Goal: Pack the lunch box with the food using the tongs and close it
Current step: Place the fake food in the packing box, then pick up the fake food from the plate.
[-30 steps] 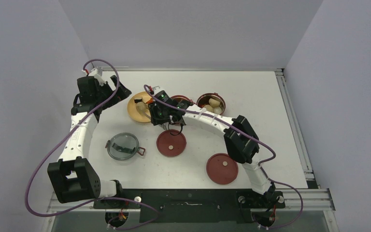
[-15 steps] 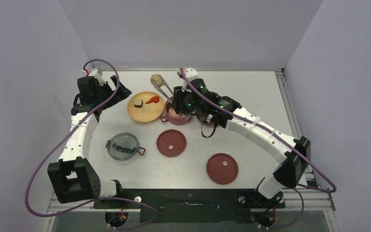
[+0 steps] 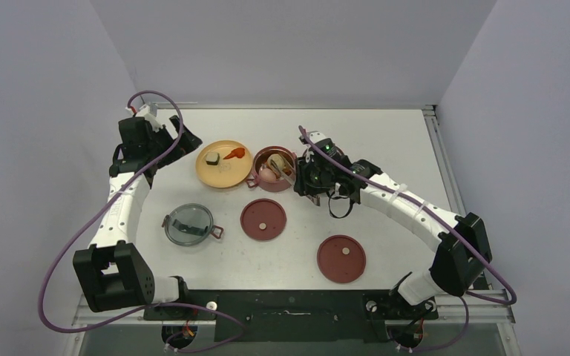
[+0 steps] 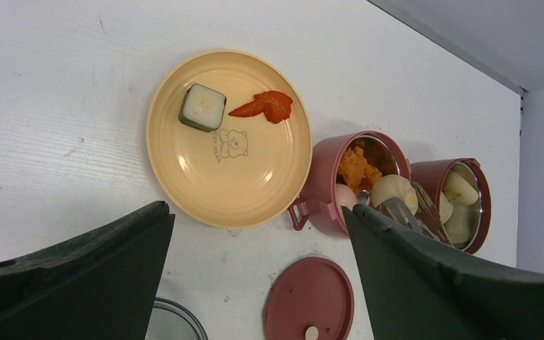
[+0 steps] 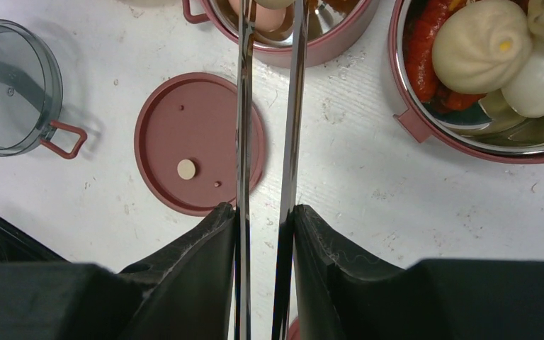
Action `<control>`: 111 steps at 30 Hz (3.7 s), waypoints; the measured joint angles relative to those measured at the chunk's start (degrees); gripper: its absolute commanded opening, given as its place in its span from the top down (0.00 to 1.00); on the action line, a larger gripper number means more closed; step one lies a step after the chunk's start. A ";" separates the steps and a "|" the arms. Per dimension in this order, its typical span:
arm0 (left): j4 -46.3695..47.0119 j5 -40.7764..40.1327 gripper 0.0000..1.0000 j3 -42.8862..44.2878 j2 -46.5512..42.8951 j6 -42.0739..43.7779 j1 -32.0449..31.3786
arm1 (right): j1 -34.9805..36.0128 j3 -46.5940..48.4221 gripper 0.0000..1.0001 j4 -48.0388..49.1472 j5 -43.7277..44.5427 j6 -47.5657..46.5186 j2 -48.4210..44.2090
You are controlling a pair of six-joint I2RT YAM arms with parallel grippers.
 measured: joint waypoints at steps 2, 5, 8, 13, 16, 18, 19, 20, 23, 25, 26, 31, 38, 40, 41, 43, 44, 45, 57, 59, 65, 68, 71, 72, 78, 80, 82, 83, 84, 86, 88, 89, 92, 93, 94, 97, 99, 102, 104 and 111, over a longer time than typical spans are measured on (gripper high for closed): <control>0.02 0.00 0.03 0.00 0.00 -0.02 0.00 | 0.07 -0.22 0.71 0.13 -0.28 0.02 0.00; 0.02 0.00 0.03 0.00 0.00 -0.02 -0.02 | 0.07 -0.31 0.71 0.44 -0.24 0.00 0.02; 0.02 0.04 0.03 0.00 0.00 -0.02 -0.04 | 0.00 -0.72 0.70 0.87 -0.07 -0.02 0.26; 0.00 0.20 0.03 0.00 0.00 -0.02 -0.04 | -0.04 -1.05 0.67 0.96 -0.13 -0.11 2.25; 0.00 0.22 0.03 0.00 0.00 -0.02 -0.04 | -0.13 -1.09 0.58 0.90 -0.17 -0.26 3.52; 0.02 0.24 0.03 0.00 0.00 -0.02 -0.04 | -0.31 -1.09 0.53 0.85 -0.15 -0.31 3.69; 0.00 0.28 0.03 0.00 0.00 -0.02 -0.04 | -0.31 -1.09 0.51 0.87 -0.15 -0.42 3.69; 0.00 0.33 0.03 0.00 0.00 -0.02 -0.04 | -0.33 -1.09 0.50 0.90 -0.15 -0.48 3.67; 0.00 0.39 0.03 0.00 0.00 -0.02 -0.04 | -0.37 -1.09 0.49 0.74 -0.15 -0.57 3.67; 0.00 0.39 0.03 0.00 0.00 -0.02 -0.04 | -0.42 -1.09 0.49 0.70 -0.13 -0.68 3.67; 0.00 0.39 0.03 0.00 0.00 -0.02 -0.04 | -0.42 -1.07 0.49 0.61 -0.13 -0.70 3.67; 0.00 0.39 0.03 0.00 0.00 -0.02 -0.07 | -0.52 0.63 0.49 -0.83 0.31 -1.01 3.65; 0.02 0.37 0.03 0.00 0.00 -0.02 -0.15 | -0.68 5.99 0.50 -2.32 1.97 -2.27 2.78; 0.00 0.35 0.03 0.00 0.00 -0.02 -0.15 | -0.68 7.23 0.51 -2.38 2.03 -2.47 2.23; 0.02 0.35 0.03 0.00 0.00 -0.02 -0.15 | -0.68 7.69 0.51 -2.29 2.03 -2.51 1.99; 0.00 0.33 0.03 0.00 0.00 -0.02 -0.15 | -0.68 8.33 0.52 -2.10 1.99 -2.64 1.66; 0.02 0.33 0.03 0.00 0.00 -0.02 -0.15 | -0.68 8.50 0.52 -1.99 1.90 -2.64 1.62; 0.02 0.33 0.03 0.00 0.00 -0.02 -0.15 | -0.68 8.55 0.52 -1.73 1.64 -2.62 1.62; 0.17 0.31 0.03 -0.33 -0.04 -0.02 -0.15 | 6.62 14.86 0.52 6.91 -1.14 -2.25 12.09; 0.17 0.31 0.03 -0.33 -0.11 0.00 -0.15 | 8.00 17.20 0.52 7.74 -1.73 -2.69 15.96; 0.17 0.31 0.03 -0.33 -0.48 0.00 -0.15 | 9.03 23.17 0.50 8.11 -4.00 -4.87 25.29; 0.17 0.33 0.03 -0.33 -0.66 -0.02 -0.15 | 8.94 26.58 0.50 7.85 -4.87 -6.34 29.20; 0.17 0.33 0.03 -0.33 -0.76 -0.02 -0.15 | 8.59 29.20 0.50 7.26 -5.42 -7.43 31.89; 0.20 0.35 0.03 -0.33 -0.85 -0.02 -0.15 | 8.50 29.92 0.50 7.15 -5.57 -7.78 32.59; 0.22 0.39 0.03 -0.33 -1.07 -0.07 -0.15 | 7.56 33.00 0.51 6.67 -6.19 -9.05 36.28; 0.22 0.39 0.03 -0.33 -1.07 -0.07 -0.15 | 7.10 33.90 0.52 6.73 -6.40 -9.40 37.48; 0.22 0.39 0.03 -0.33 -1.07 -0.07 -0.15 | 6.75 34.67 0.53 6.58 -6.58 -9.73 38.62; 0.22 0.42 0.03 -0.33 -1.07 -0.07 -0.15 | 6.71 34.99 0.53 6.45 -6.71 -9.84 39.21; 0.22 0.42 0.03 -0.33 -1.07 -0.07 -0.15 | 6.58 35.47 0.54 6.27 -6.82 -9.88 39.76; 0.22 0.42 0.03 -0.33 -1.07 -0.07 -0.15 | 6.25 36.70 0.54 6.19 -7.06 -10.05 41.33; 0.24 0.46 0.03 -0.33 -1.07 -0.07 -0.15 | 6.05 37.64 0.54 6.14 -7.17 -10.29 42.60; 0.26 0.46 0.03 -0.33 -1.07 -0.07 -0.15 | 6.01 38.10 0.55 6.21 -7.52 -10.34 43.17; 0.24 0.52 0.03 -0.33 -1.07 -0.07 -0.15 | 6.01 39.65 0.58 6.01 -7.67 -10.95 44.37; 0.24 0.57 0.03 -0.33 -1.07 -0.09 -0.15 | 6.01 40.17 0.59 6.01 -7.74 -11.17 44.87; 0.22 0.57 0.03 -0.33 -1.07 -0.07 -0.15 | 6.01 40.89 0.60 6.03 -7.78 -11.32 45.57; 0.24 0.61 0.03 -0.33 -1.07 -0.09 -0.15 | 6.01 41.31 0.64 5.99 -7.98 -11.47 46.58; 0.24 0.63 0.03 -0.33 -1.07 -0.07 -0.15 | 6.01 41.33 0.68 5.99 -8.28 -11.52 46.93; 0.24 0.68 0.03 -0.33 -1.07 -0.07 -0.15 | 6.01 41.35 0.71 5.97 -8.57 -11.50 47.04; 0.24 0.79 0.03 -0.33 -1.07 -0.07 -0.15 | 6.01 41.53 0.74 6.01 -8.63 -11.50 47.01; 0.24 0.83 0.03 -0.33 -1.07 -0.07 -0.15 | 6.12 41.29 0.78 6.14 -8.72 -11.30 46.73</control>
